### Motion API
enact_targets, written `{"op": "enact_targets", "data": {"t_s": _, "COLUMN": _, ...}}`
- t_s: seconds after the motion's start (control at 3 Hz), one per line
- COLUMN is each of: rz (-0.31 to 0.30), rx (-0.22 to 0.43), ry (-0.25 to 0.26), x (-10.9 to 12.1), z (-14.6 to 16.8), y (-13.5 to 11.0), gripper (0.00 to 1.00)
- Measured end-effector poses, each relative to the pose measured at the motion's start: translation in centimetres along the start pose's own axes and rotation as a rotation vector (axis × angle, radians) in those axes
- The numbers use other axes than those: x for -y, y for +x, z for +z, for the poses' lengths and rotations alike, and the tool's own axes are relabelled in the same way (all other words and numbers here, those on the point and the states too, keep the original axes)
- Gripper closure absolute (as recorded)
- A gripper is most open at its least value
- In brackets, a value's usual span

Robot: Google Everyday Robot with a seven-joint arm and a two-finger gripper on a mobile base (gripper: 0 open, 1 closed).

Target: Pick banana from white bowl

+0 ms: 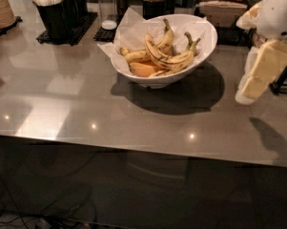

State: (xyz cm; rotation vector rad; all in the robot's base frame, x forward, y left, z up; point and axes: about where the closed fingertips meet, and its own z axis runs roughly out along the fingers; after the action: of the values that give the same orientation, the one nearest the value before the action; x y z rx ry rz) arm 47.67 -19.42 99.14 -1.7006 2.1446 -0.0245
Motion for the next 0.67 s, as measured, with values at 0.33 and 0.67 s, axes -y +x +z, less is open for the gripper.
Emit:
{"op": "enact_targets", "data": {"t_s": 0.33, "rz": -0.037, "rx": 0.11, "ry": -0.009, "x": 3.44, "z": 0.77, "y": -4.11, "gripper": 0.0}}
{"op": "enact_targets", "data": {"t_s": 0.67, "rz": -0.039, "rx": 0.122, "ry": 0.01, "x": 3.92, "z": 0.26, "y": -4.49, "gripper": 0.0}}
